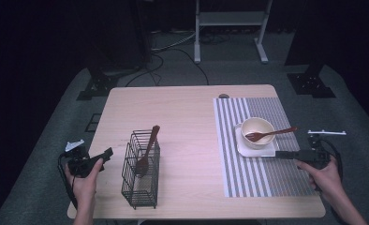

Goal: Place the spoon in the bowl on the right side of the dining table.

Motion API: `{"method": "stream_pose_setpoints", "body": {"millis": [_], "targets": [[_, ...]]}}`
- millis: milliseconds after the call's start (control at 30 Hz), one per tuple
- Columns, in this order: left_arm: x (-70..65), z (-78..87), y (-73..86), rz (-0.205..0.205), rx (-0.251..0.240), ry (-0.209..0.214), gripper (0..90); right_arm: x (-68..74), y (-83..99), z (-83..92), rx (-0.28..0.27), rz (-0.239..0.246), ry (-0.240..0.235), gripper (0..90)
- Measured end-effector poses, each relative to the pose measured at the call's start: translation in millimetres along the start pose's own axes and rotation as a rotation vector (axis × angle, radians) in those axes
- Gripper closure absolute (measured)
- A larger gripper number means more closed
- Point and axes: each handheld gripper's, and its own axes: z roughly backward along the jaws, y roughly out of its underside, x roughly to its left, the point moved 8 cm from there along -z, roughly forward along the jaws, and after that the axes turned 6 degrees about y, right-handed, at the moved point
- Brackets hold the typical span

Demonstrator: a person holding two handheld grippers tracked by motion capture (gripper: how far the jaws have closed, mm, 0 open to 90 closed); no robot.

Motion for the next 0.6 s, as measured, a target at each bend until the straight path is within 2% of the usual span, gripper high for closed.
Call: {"method": "stream_pose_setpoints", "body": {"millis": [300, 600], "targets": [[-0.1, -0.2, 0.0, 0.0, 0.0, 0.0, 1.2, 2.8, 10.0, -3.6, 0.011, 0.008, -0.006, 52.9], [-0.4, -0.5, -0.9, -0.001, -0.004, 0.001, 1.2, 7.6, 25.4, -10.2, 0.024, 0.0, -0.045, 52.2]]}}
